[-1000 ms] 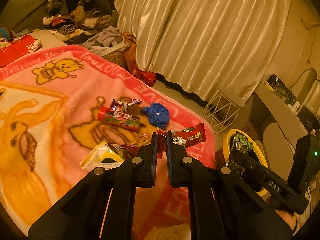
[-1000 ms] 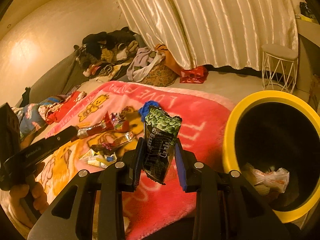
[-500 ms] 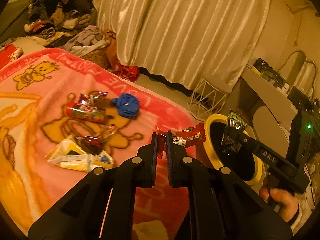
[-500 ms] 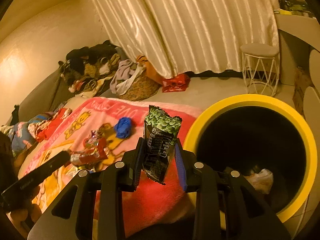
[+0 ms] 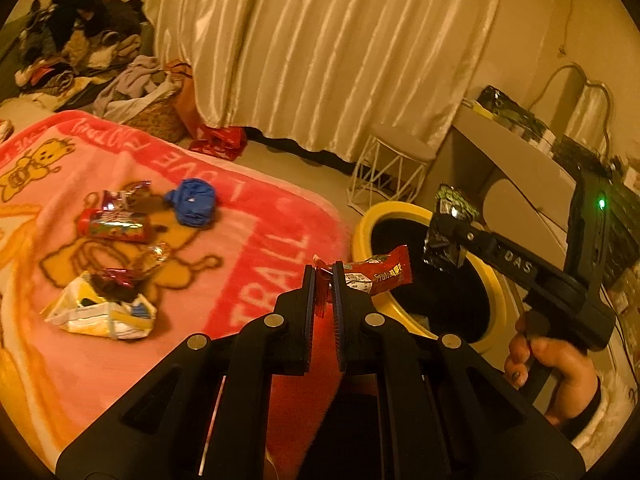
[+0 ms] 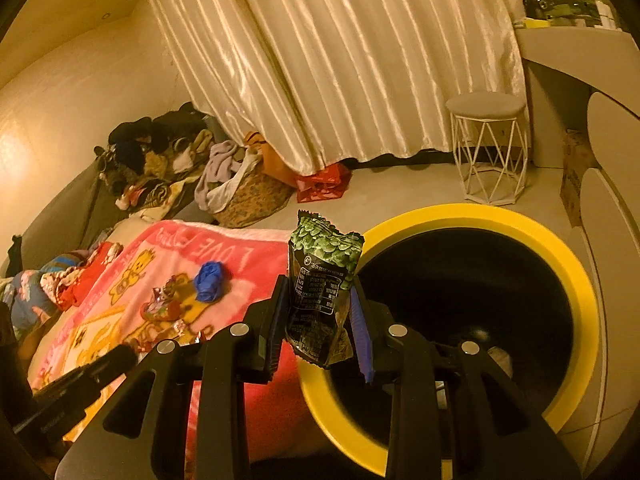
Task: Collect trash
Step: 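Carry the red wrapper and green snack bag in both tools over the bin, then open both tools to drop the red wrapper and green bag into the bin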
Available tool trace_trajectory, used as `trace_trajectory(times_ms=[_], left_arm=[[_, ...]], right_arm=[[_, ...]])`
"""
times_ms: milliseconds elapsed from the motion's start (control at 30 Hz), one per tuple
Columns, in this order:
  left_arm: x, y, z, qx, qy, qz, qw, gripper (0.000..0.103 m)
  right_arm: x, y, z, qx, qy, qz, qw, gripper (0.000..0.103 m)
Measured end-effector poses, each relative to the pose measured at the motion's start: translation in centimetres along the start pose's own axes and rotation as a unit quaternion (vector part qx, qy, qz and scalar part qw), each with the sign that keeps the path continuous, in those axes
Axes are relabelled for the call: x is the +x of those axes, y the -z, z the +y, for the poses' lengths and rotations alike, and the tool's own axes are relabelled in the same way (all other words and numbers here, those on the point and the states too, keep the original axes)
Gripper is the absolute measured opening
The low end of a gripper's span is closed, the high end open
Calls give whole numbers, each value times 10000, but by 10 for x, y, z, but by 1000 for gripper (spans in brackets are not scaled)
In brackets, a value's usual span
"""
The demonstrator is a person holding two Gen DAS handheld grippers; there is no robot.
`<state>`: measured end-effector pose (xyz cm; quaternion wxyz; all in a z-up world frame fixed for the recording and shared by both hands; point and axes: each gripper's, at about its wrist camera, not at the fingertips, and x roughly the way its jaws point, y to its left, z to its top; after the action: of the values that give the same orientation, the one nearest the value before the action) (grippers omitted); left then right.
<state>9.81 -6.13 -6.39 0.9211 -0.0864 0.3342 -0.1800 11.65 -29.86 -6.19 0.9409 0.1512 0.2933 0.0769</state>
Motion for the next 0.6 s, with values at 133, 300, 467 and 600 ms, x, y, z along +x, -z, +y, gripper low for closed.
trace_trajectory(times_ms=[133,300,467,600], left_arm=[[6,2,-11,122,74,64,9999,5],[11,4,-20,220,109,115,9996,5],[18,5,-25,285,127,172,9994,5],[24,4,-32,361,139,202,9990,5]], right_arm=[[-3,-2,-14,144,96,-59,9998,29],[-6,-5,-30,258,241,-108,9993,29],[-7,-4,-41,355,350,-85,9987,29],[-5,-4,-47,359,431,-50,9984,29]])
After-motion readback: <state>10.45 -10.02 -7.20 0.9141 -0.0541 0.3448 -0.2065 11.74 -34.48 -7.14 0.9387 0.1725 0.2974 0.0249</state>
